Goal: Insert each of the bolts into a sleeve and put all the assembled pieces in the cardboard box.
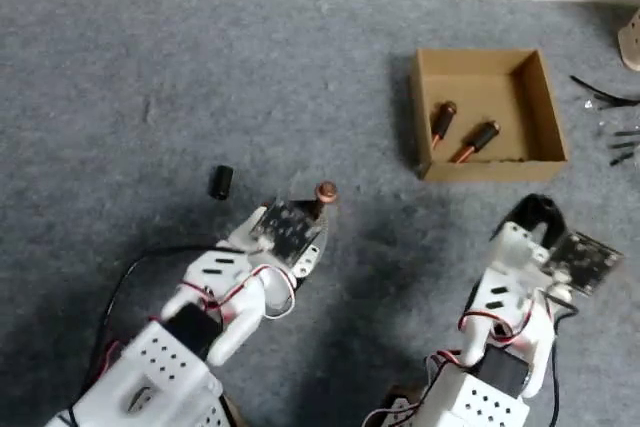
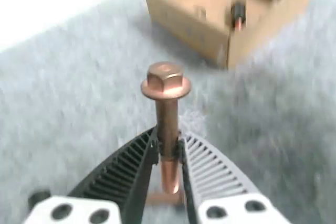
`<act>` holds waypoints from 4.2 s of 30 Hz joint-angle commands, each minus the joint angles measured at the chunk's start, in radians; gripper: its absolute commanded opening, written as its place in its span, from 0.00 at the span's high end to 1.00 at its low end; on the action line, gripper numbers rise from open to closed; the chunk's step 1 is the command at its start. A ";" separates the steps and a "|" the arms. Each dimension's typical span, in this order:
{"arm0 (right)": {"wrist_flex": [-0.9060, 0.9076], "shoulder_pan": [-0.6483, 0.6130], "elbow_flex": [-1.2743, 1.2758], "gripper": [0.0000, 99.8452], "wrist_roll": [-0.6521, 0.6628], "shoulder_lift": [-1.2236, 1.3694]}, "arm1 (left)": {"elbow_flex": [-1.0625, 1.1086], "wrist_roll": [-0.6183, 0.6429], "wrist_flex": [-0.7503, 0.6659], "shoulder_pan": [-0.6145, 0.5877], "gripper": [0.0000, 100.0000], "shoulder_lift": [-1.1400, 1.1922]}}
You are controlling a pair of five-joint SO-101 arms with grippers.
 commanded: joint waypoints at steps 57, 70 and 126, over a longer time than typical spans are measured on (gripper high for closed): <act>-0.058 -0.901 0.120 0.99 0.293 -0.012 | 0.173 0.680 -0.181 -0.021 0.99 -0.438; -0.019 -0.929 0.120 0.99 0.256 -0.012 | 0.166 0.681 -0.186 -0.041 0.99 -0.435; -0.004 -0.974 0.087 0.99 0.377 -0.013 | 0.071 0.684 -0.029 -0.065 0.99 -0.440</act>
